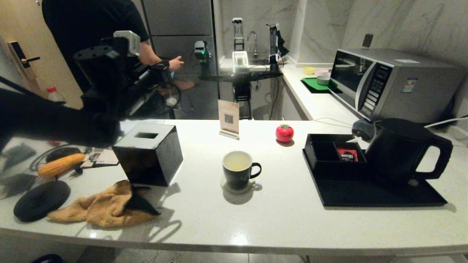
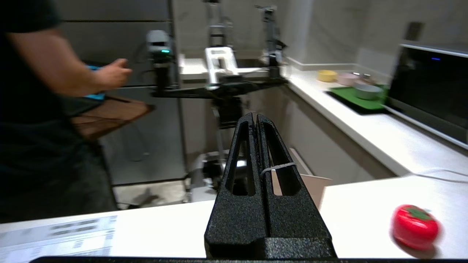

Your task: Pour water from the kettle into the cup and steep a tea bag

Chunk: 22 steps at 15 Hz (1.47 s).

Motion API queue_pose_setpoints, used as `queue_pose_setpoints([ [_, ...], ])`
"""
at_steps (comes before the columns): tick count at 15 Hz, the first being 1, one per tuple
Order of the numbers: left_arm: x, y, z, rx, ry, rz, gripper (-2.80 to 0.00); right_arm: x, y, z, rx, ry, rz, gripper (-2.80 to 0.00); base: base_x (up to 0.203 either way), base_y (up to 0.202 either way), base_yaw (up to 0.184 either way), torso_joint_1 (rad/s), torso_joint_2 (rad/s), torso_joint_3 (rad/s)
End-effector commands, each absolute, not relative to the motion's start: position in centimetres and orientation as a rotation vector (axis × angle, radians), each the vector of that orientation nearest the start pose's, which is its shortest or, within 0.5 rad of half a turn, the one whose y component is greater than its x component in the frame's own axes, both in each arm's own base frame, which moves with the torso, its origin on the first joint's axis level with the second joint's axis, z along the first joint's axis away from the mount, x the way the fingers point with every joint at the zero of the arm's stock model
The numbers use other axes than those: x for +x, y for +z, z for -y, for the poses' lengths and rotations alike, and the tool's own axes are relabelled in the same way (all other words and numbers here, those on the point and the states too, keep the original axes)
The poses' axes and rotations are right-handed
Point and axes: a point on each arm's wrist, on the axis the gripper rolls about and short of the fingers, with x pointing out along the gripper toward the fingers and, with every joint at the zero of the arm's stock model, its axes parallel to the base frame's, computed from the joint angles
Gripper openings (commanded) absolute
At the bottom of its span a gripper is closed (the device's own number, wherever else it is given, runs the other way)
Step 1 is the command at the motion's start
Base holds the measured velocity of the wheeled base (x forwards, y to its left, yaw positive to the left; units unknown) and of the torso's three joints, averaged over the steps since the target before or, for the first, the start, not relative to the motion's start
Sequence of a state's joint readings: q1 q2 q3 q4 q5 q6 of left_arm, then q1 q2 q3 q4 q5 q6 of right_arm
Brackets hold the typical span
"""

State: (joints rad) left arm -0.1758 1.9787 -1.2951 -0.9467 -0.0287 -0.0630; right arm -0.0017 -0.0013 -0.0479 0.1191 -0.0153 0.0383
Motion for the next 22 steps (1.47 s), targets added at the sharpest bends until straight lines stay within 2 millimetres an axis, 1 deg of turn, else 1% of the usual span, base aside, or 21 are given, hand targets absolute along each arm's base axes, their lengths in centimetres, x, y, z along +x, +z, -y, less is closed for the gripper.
queue_pose_setpoints([
  [1,39.6,25.2,5.1,-0.076,-0.164,0.264,-2.80,-2.7,7.6,0.0,0.038,-0.018,-0.072,-2.80,0.000,0.000,0.000,0.000,0.00,0.000],
  [2,39.6,25.2,4.4,-0.073,-0.147,0.259,-2.80,-2.7,7.6,0.0,0.038,-0.018,-0.072,-2.80,0.000,0.000,0.000,0.000,0.00,0.000],
  [5,39.0,24.8,3.8,-0.069,-0.130,0.200,-2.80,-2.7,7.6,0.0,0.038,-0.018,-0.072,-2.80,0.000,0.000,0.000,0.000,0.00,0.000],
  [8,38.7,23.9,3.2,-0.053,-0.114,0.134,-2.80,-2.7,7.6,0.0,0.038,-0.018,-0.072,-2.80,0.000,0.000,0.000,0.000,0.00,0.000],
  [10,38.7,23.3,3.2,-0.051,-0.111,0.098,-2.80,-2.7,7.6,0.0,0.038,-0.018,-0.072,-2.80,0.000,0.000,0.000,0.000,0.00,0.000],
  [12,38.5,22.2,3.1,-0.049,-0.108,0.037,-2.80,-2.7,7.6,0.0,0.038,-0.018,-0.072,-2.80,0.000,0.000,0.000,0.000,0.00,0.000],
  [14,38.4,21.4,3.1,-0.047,-0.106,-0.004,-2.80,-2.7,7.6,0.0,0.038,-0.018,-0.072,-2.80,0.000,0.000,0.000,0.000,0.00,0.000],
  [20,38.3,20.7,3.0,-0.049,-0.101,-0.061,-2.80,-2.7,7.7,0.0,0.038,-0.018,-0.070,-2.80,0.000,0.000,0.000,0.000,0.00,0.000],
  [22,38.2,20.6,2.5,-0.050,-0.090,-0.060,-2.80,-2.7,7.6,0.0,0.038,-0.018,-0.071,-2.80,0.000,0.000,0.000,0.000,0.00,0.000],
])
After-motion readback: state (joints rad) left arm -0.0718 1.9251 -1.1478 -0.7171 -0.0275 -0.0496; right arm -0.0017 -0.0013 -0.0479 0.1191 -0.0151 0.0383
